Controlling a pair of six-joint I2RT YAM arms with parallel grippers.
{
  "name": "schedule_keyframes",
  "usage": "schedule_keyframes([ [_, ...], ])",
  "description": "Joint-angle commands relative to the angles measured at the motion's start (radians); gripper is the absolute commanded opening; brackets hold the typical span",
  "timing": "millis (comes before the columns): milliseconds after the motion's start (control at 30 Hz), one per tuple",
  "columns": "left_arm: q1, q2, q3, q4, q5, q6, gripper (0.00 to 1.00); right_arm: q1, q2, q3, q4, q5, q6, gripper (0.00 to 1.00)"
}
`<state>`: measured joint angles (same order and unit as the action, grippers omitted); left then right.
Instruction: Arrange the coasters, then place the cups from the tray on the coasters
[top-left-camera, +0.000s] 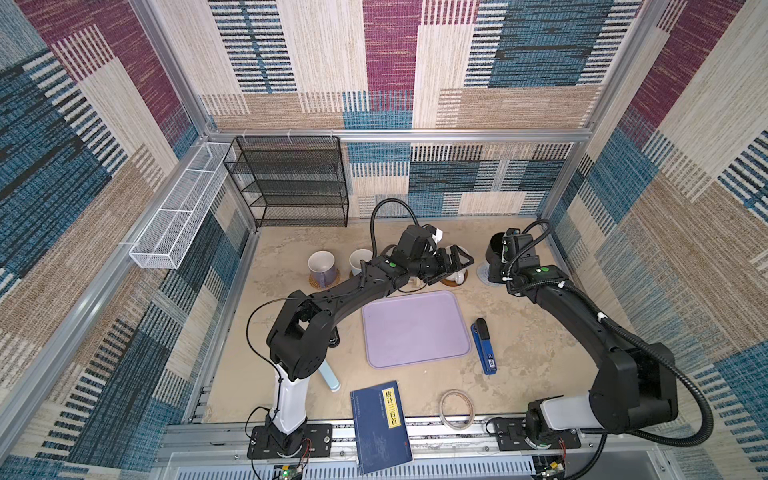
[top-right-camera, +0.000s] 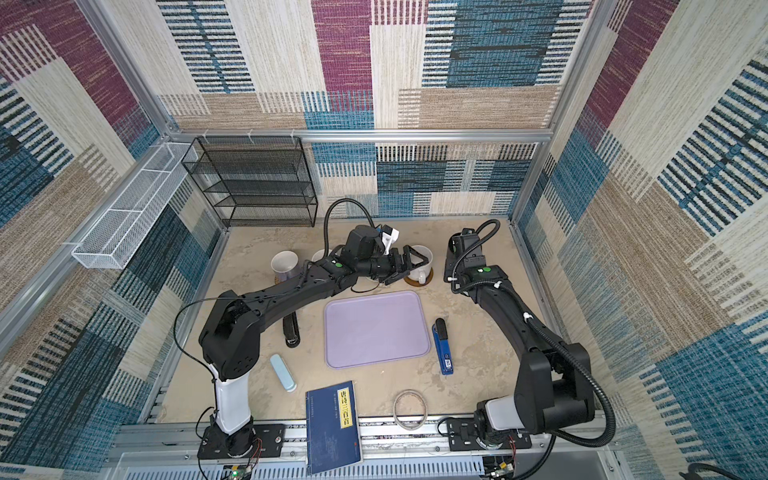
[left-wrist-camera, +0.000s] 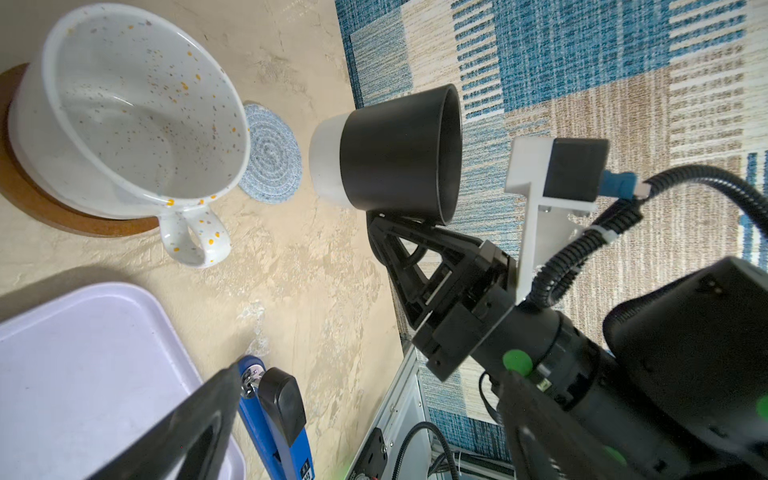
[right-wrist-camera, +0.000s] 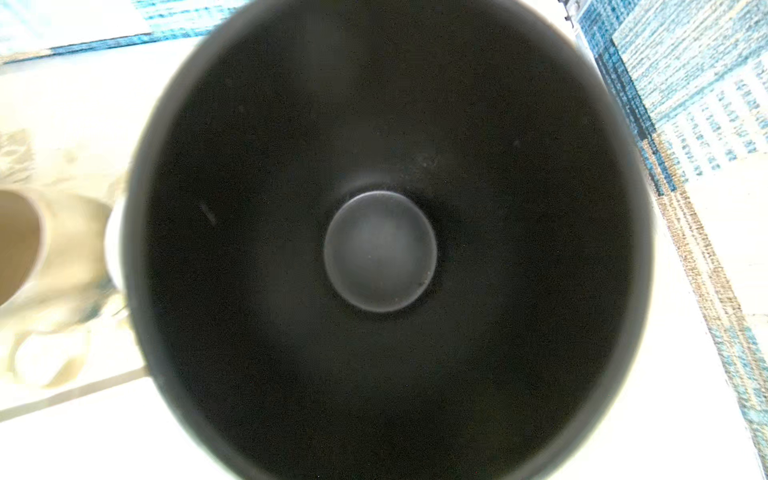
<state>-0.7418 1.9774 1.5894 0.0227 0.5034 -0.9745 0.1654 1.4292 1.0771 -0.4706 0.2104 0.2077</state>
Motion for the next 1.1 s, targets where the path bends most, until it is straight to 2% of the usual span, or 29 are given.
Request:
schedule_keyframes([
  [0,-0.001,0.015,0.018,0.045,0.012,0.0,1.0,-0.013,0.024,0.017,0.135,-0.002,-0.03,0.0],
  [433,0.002,0.079,0.097,-0.016,0.023,0.025,1.0,-0.063,0.133,-0.016,0.184,-0.045,-0.097,0.0],
  [567,0.006,0.102,0.145,-0.081,0.032,0.054,1.0,-0.067,0.164,-0.021,0.19,-0.049,-0.102,0.0],
  [700,0.008,0.11,0.145,-0.069,0.035,0.042,1.0,-0.069,0.202,-0.013,0.175,-0.009,-0.108,0.0],
  [1067,0.007,0.103,0.11,-0.047,0.035,0.027,1.0,-0.07,0.251,0.001,0.201,0.002,-0.133,0.0],
])
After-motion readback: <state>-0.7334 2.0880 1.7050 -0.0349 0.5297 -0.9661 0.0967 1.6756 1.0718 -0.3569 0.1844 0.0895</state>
